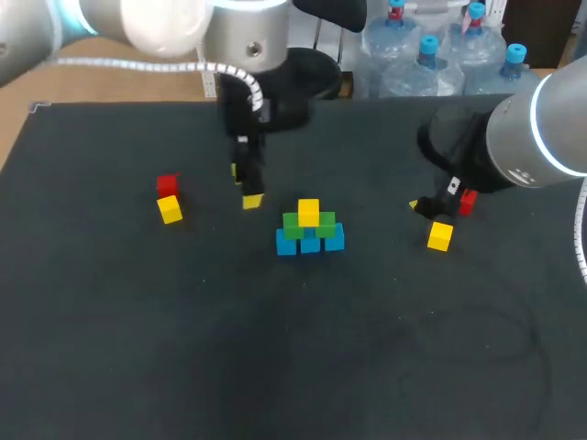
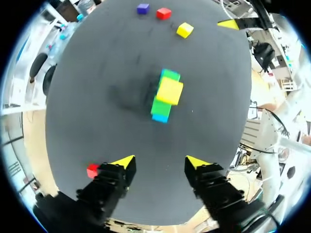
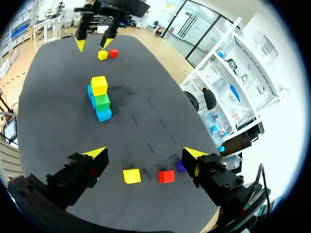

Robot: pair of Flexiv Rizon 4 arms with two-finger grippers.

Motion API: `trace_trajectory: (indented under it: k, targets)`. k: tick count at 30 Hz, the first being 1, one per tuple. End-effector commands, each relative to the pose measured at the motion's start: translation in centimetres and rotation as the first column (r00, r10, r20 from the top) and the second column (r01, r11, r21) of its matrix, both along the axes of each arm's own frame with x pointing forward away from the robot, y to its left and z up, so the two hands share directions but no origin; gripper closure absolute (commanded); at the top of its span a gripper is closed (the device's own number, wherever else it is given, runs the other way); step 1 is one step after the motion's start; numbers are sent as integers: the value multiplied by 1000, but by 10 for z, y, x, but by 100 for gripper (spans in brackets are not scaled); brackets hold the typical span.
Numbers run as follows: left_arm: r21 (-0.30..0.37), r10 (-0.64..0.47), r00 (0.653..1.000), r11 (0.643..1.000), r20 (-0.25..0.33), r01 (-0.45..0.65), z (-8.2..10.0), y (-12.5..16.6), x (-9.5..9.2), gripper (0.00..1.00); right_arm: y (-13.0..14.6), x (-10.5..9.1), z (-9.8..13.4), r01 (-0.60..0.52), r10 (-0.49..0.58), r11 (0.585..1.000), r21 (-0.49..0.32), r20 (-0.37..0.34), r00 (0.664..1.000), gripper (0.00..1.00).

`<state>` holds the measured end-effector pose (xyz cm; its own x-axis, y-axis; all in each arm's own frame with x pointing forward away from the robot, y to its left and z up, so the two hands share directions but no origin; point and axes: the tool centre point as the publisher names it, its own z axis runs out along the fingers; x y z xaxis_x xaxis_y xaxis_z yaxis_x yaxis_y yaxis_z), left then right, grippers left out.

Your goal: Place the blue cubes, place green cubes on the blue cubes, place the yellow cubes on the green cubes, then place the red cubes on the yellow cubes, and place purple cube on the red cubes.

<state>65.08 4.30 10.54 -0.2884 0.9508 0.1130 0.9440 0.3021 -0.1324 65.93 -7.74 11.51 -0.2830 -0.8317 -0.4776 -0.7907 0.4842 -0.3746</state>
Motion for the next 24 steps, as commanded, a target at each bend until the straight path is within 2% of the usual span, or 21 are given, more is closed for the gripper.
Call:
trace_trajectory:
  k: [1, 3, 5, 8, 13, 14, 15, 16, 24]
  targets:
    - [-40, 44, 999, 998, 23, -43, -11, 20, -10, 24, 0, -1, -2, 4, -4, 1000, 4, 11, 1000, 0]
    - [-32, 71, 997, 997, 36, -69, -11, 29, -12, 23, 0, -1, -2, 4, -4, 1000, 4, 11, 1000, 0]
    - [-31, 92, 995, 995, 46, -91, -10, 40, -13, 16, 0, -1, -2, 4, -4, 1000, 4, 11, 1000, 0]
    - [-22, 112, 992, 994, 51, -111, -9, 50, -16, 15, 0, -1, -2, 4, -4, 1000, 4, 11, 1000, 0]
    - [-58, 132, 991, 990, 38, -130, -13, 66, -19, 15, 0, -1, -2, 4, -4, 1000, 4, 11, 1000, 0]
    - [-62, 117, 993, 991, 27, -115, -14, 66, -19, 10, 0, -1, -2, 4, -4, 1000, 4, 11, 1000, 0]
    - [-70, 93, 996, 993, 17, -91, -14, 64, -17, 0, 0, -1, -2, 4, -4, 1000, 4, 11, 1000, 0]
    - [-83, 60, 998, 995, 5, -60, -13, 60, -15, 0, 0, -1, -2, 4, -4, 1000, 4, 11, 1000, 0]
    - [-83, 60, 998, 995, 5, -60, -13, 60, -15, 0, 0, -1, -2, 4, -4, 1000, 4, 11, 1000, 0]
